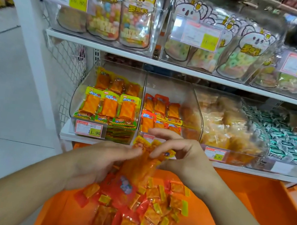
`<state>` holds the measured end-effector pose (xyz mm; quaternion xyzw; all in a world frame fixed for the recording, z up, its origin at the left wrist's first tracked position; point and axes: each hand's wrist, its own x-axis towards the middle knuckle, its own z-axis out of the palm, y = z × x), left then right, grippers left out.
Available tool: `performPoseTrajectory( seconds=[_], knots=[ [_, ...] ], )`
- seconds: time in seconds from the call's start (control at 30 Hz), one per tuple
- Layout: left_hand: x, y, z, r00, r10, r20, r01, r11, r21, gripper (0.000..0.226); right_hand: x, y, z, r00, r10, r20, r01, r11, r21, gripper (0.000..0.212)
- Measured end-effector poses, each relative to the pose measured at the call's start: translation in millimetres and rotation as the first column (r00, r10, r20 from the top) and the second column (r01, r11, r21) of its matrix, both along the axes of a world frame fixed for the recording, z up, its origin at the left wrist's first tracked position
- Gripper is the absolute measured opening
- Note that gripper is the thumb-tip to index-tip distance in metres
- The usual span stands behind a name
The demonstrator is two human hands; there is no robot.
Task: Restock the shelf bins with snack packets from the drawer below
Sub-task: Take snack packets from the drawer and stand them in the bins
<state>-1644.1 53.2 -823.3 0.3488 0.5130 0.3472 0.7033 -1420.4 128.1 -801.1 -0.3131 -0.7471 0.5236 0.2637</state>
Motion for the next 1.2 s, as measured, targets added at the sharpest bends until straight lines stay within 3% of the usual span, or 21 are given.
performPoseTrajectory(
  seconds=[0.07, 0.27, 0.43, 0.6, 0.77, 0.9, 0.97, 1.07, 1.2],
  knots=[
    [0.1, -0.7, -3.5, 0.999, -0.032, 0.022, 0.030, 0.997, 0.065, 0.039, -1.6, 5.5, -5.1, 1.000, -0.009, -0.007, 0.009, 1.000, -0.002, 0.044],
    [-2.3, 0.8, -12.3, 0.995, 0.082, -0.058, -0.072, 0.987, 0.145, 0.028, 7.4, 15.3, -5.3, 1.000, 0.019, -0.003, -0.019, 0.999, -0.032, 0.067],
    [1.9, -3.7, -10.7, 0.990, 0.045, -0.133, -0.021, 0.985, 0.173, 0.025, 5.3, 6.9, -8.6, 0.990, -0.139, -0.006, 0.137, 0.981, -0.136, 0.044],
    [12.2, -13.1, -1.4, 0.967, -0.051, -0.250, 0.112, 0.966, 0.235, 0.028, -5.9, -7.4, -9.4, 0.995, -0.075, 0.059, 0.078, 0.996, -0.051, 0.032],
    [9.3, -11.2, 6.2, 0.911, 0.257, -0.321, -0.169, 0.946, 0.276, 0.040, -5.2, -5.2, -10.5, 0.987, -0.161, -0.027, 0.157, 0.981, -0.112, 0.028],
    [6.5, -11.5, 13.9, 0.889, 0.431, -0.156, -0.371, 0.876, 0.308, 0.031, -2.7, -4.7, -8.8, 0.995, -0.104, 0.005, 0.104, 0.981, -0.164, 0.030],
    [7.3, -12.4, 15.8, 0.873, 0.459, -0.162, -0.396, 0.863, 0.314, 0.033, -4.6, -8.3, -8.8, 1.000, -0.019, 0.022, 0.023, 0.978, -0.208, 0.026],
    [8.3, -13.0, 16.2, 0.845, 0.448, -0.291, -0.339, 0.871, 0.356, 0.042, -7.8, -13.2, -11.6, 0.992, 0.070, 0.103, -0.049, 0.980, -0.195, 0.016],
    [12.2, -14.3, 15.8, 0.814, 0.445, -0.374, -0.282, 0.865, 0.415, 0.053, -12.9, -18.8, -16.5, 0.993, 0.028, 0.117, -0.012, 0.990, -0.138, 0.025]
  ],
)
